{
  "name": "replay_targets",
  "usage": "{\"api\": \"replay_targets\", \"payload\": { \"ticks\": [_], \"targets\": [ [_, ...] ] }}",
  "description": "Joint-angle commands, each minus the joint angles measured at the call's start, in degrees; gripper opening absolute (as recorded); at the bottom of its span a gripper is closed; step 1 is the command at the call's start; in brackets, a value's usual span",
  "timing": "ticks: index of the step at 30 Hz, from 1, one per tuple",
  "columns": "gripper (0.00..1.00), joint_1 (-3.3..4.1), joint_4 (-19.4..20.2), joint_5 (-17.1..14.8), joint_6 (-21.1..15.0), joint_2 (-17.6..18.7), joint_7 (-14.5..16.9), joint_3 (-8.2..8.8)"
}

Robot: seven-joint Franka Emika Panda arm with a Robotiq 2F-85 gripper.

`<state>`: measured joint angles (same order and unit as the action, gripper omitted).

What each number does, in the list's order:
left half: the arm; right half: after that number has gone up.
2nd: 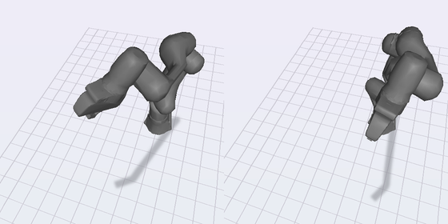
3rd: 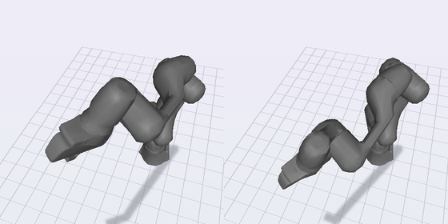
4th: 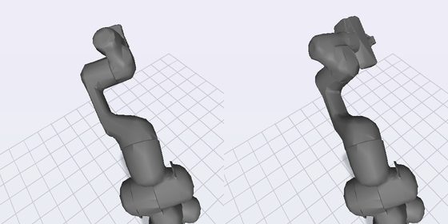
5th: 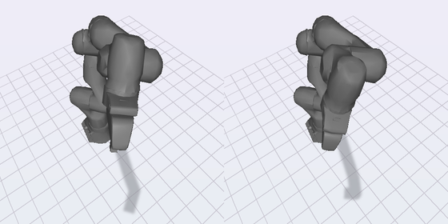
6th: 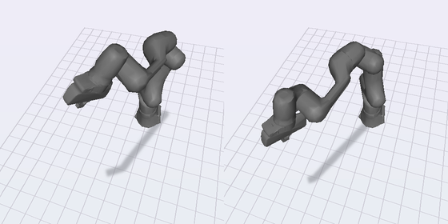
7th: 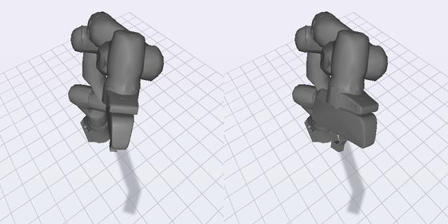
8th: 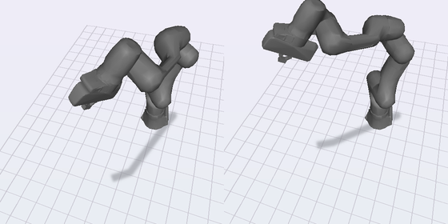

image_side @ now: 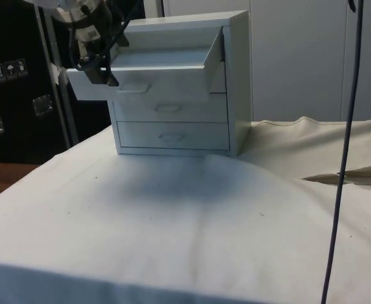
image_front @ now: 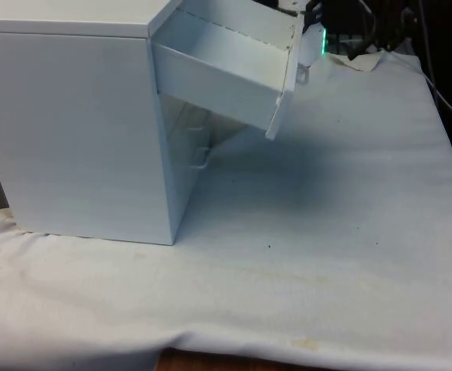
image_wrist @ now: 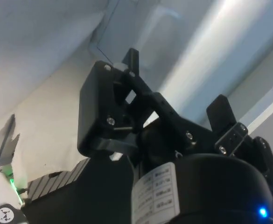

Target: Open the drawer, then close it.

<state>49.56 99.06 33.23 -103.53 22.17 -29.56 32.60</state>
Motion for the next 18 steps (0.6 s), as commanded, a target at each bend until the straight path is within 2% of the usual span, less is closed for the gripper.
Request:
{"api": "replay_targets", "payload": {
  "ticks": [1,10,18],
  "targets": [
    [1.0,0.11,-0.6,-0.3,0.7,0.5,-0.5,-0.29],
    [1.0,0.11,-2.1,-0.5,1.9,1.5,-3.5,-2.75],
    [1.0,0.0,-2.8,-0.5,2.1,2.3,-5.6,-4.24]
  ]
}}
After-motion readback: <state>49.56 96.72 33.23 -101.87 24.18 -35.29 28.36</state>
